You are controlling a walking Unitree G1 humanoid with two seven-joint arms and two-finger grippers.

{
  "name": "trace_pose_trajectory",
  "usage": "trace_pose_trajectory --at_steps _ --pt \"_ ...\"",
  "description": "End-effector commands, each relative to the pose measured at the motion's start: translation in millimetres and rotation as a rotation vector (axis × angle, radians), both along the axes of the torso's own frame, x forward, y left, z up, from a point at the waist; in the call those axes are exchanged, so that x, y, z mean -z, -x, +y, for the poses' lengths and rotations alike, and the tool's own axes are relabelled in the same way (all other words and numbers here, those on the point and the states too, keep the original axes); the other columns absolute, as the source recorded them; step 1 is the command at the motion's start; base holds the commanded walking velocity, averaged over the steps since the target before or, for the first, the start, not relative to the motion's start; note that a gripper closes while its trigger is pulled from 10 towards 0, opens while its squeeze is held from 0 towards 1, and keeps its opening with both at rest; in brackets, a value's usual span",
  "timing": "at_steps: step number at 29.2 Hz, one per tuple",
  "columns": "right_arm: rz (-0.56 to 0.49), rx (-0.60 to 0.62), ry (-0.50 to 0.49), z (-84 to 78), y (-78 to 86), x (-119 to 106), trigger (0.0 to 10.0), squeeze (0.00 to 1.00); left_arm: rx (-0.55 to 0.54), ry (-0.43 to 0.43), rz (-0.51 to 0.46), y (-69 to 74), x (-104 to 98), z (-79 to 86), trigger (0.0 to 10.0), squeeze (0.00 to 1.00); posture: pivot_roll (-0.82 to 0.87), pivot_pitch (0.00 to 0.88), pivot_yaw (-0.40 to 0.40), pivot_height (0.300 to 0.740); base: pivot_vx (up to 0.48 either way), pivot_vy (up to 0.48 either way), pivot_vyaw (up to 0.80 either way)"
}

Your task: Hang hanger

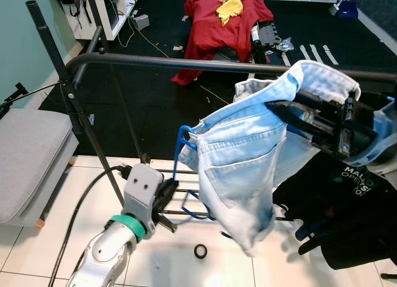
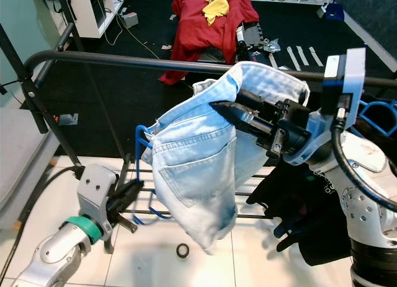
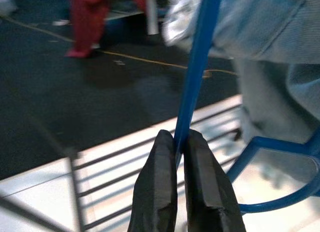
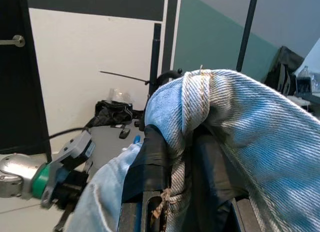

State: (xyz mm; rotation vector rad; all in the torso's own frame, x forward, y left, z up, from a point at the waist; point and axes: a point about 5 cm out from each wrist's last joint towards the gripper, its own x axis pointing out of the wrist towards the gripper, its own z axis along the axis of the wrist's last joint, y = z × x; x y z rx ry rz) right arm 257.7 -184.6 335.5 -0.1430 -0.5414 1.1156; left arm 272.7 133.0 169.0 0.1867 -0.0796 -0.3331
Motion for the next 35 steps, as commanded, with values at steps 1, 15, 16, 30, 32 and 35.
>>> trace_pose_trajectory --at_steps 1,15,16,30,32,35 --pt "-0.053 -0.001 -0.019 -3.0 8.4 -6.8 0.0 0.00 -0.159 -0.031 0.025 -2.8 8.9 21.6 0.0 0.00 -0.13 0.188 0.069 0.740 0.000 0.000 0.00" --pt "0.037 0.261 0.106 -9.9 -19.8 38.2 0.0 0.00 -0.524 -0.377 -0.339 -0.2 -29.2 42.8 10.0 0.00 -0.13 0.194 0.069 0.740 0.000 0.000 0.00" --pt "0.048 0.299 0.117 -10.1 -24.0 44.8 0.0 0.00 -0.528 -0.385 -0.366 0.6 -31.7 40.7 10.0 0.00 -0.13 0.196 0.067 0.740 0.000 0.000 0.00" --pt "0.130 0.538 0.361 -8.8 -45.6 114.7 0.0 0.00 -0.553 -0.660 -0.723 9.5 -54.2 22.7 10.0 0.00 -0.13 0.195 0.064 0.740 0.000 0.000 0.00" --pt "0.106 0.591 0.386 -10.0 -49.1 118.7 0.0 0.00 -0.556 -0.665 -0.740 8.7 -55.6 21.6 10.0 0.00 -0.13 0.196 0.066 0.740 0.000 0.000 0.00" --pt "0.043 0.657 0.396 -8.2 -53.6 120.5 0.0 0.00 -0.552 -0.644 -0.755 6.7 -58.6 18.5 10.0 0.00 -0.13 0.196 0.065 0.740 0.000 0.000 0.00"
